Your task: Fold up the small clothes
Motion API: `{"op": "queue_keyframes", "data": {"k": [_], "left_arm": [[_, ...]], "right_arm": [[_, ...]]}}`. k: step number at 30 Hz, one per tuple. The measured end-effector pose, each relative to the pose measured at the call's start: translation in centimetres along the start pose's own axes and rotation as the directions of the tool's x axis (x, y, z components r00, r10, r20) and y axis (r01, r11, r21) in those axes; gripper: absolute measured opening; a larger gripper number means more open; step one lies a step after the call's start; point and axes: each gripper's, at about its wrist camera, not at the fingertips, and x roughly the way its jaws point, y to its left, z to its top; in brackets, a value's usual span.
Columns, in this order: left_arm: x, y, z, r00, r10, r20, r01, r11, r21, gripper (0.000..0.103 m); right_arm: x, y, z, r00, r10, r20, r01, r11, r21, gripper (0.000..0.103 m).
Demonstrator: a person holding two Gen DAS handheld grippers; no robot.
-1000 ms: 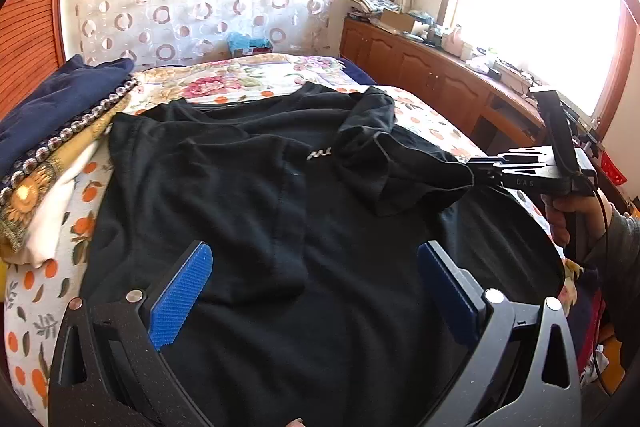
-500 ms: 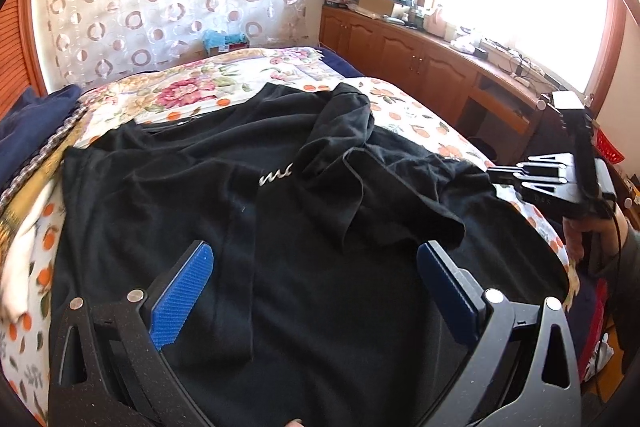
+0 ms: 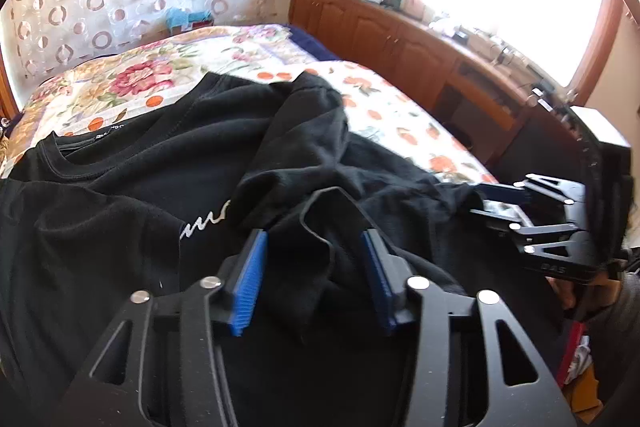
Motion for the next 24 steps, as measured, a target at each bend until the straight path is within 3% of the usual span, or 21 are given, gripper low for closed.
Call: {"op": "queue_keyframes", "data": {"k": [3,6,7,10,15,23,24], "left_arm": [[0.5,0.2,0.0,1.000,0.029,-0.009,-0.029,1.000,0.009,0.034],[-0.6,0.8,-0.3,1.000,0.029,0.010,-0.029,1.000,0.009,0.009],[-1.1,1.0,-0.4,0.999,0.029,0.024,-0.029,1.000,0.006,0.007],[-4.2,2.4,-0.8,0.995,0.029,0.091,-0.028,1.000,-0.009,0.005],[-8.4,6.0,-1.8,0.987,0.083,0.137,-0.075,0.995,-0.058,0.005],[-8.6,9.2,-2.9,0.984,0.154,0.094,-0.143,0.983,-0.113,0.005],[-8.4,9.1,-2.9,0.983,0.160,0.086,-0.150,0.982,-0.111,0.013]], "right_arm": [[0.2,0.0,0.2,1.000,-0.010,-0.013,0.010,1.000,0.000,0.050],[0.1,-0.2,0.4,1.000,-0.023,-0.012,0.023,1.000,-0.004,0.052],[0.2,-0.2,0.4,1.000,-0.019,-0.011,0.019,1.000,0.001,0.053],[0.2,-0.7,0.3,1.000,-0.012,-0.009,0.012,1.000,0.009,0.054],[0.2,-0.9,0.3,1.000,-0.019,-0.009,0.019,1.000,0.002,0.054],[0.2,-1.2,0.3,1.000,-0.022,-0.009,0.022,1.000,-0.002,0.055],[0.2,-1.2,0.3,1.000,-0.022,-0.009,0.022,1.000,-0.003,0.055]]}}
